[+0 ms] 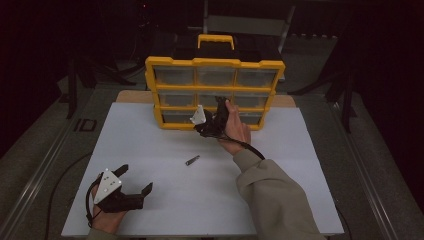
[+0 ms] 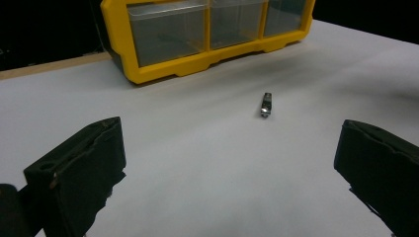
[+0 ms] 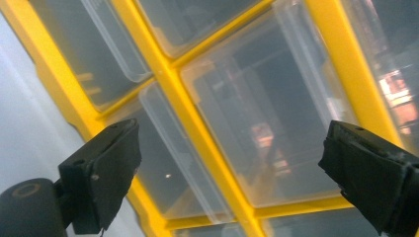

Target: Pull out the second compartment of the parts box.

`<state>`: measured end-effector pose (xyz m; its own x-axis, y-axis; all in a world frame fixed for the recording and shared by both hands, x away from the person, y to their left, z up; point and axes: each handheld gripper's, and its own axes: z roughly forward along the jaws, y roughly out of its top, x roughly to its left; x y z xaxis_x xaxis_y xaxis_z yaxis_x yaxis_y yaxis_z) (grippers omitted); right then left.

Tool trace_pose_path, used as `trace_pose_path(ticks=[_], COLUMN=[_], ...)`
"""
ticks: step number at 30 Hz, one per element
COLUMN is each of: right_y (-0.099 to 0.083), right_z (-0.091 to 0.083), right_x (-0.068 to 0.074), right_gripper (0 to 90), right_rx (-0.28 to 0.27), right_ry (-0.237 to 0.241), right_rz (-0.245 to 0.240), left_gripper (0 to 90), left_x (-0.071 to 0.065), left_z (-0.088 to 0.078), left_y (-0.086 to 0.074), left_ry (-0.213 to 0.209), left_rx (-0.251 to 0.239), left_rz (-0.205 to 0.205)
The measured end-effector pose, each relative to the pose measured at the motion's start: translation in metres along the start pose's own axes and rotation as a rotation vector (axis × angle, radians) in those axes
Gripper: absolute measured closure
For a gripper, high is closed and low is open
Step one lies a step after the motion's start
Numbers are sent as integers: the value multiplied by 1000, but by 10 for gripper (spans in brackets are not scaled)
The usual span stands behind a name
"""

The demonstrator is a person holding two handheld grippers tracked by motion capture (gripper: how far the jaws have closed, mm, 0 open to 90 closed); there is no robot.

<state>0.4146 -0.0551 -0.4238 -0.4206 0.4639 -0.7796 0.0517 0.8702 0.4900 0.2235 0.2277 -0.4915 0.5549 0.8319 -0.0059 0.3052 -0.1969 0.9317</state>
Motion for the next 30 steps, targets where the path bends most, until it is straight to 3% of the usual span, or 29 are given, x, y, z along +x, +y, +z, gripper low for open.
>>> trace_pose_path(ticks=[24,27,30], right_y=[14,18,20], right_z=[-16,-19,-21], right_x=[-28,-34,-37], right_gripper=[85,85,86], right_rx=[1,1,-3], right_ry=[-136,-170,-181], right_rz=[-242,-279,-287], left_gripper=[0,0,0], left_x=[0,0,0], left_z=[0,0,0], left_y=[0,-1,-1], left_ry=[0,0,1], left_rx=[1,2,0], left_rz=[-2,-4,-5])
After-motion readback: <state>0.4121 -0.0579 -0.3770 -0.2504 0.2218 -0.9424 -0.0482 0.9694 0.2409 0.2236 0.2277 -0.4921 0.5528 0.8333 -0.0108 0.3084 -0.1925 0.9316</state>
